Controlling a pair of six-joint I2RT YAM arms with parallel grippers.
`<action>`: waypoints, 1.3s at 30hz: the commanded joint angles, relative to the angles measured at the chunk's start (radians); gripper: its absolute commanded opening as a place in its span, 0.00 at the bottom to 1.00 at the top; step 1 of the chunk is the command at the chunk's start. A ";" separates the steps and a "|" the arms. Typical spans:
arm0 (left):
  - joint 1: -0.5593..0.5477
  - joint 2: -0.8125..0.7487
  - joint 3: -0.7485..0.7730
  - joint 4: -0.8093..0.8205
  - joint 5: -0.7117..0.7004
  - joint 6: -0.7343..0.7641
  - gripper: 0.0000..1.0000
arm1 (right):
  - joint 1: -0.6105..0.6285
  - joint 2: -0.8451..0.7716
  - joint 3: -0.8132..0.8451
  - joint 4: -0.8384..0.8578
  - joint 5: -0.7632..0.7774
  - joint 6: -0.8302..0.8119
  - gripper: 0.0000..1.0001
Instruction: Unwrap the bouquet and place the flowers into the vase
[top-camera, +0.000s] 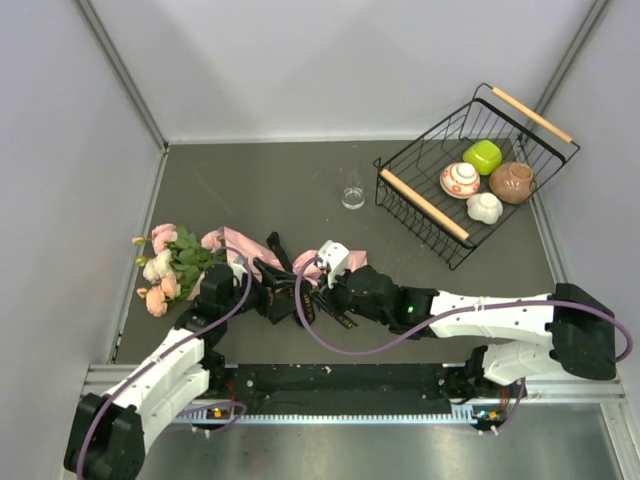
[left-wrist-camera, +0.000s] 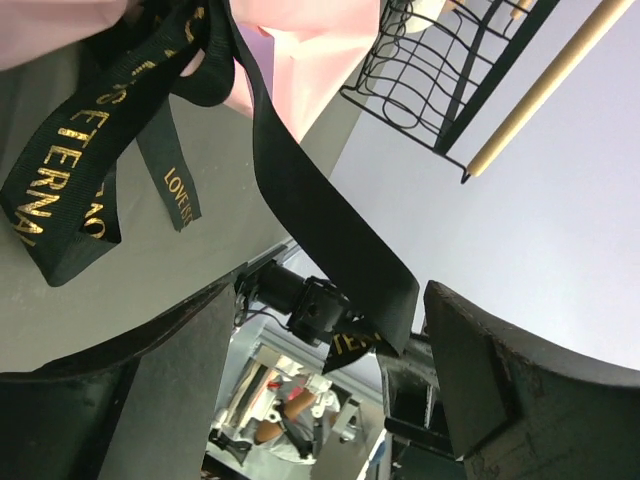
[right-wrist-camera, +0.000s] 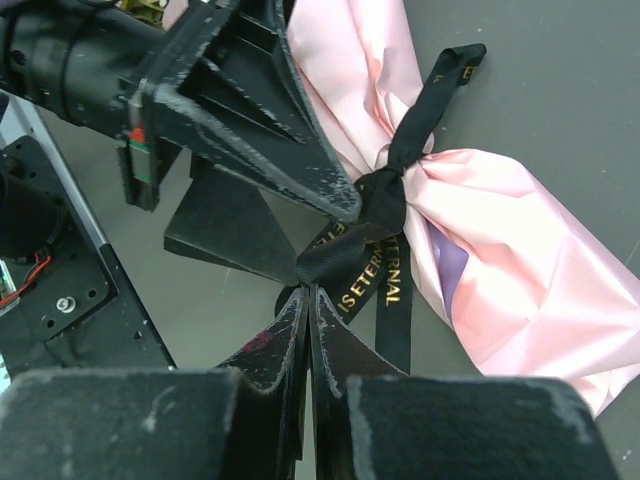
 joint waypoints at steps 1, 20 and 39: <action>-0.009 0.067 0.022 0.122 -0.025 -0.044 0.82 | -0.004 -0.005 0.023 0.065 -0.050 -0.012 0.00; -0.060 0.211 0.065 0.253 -0.053 0.120 0.00 | -0.007 0.020 0.043 -0.075 0.036 0.031 0.34; -0.058 0.164 0.246 -0.085 -0.206 0.458 0.00 | -0.090 0.213 0.007 -0.331 -0.005 0.146 0.64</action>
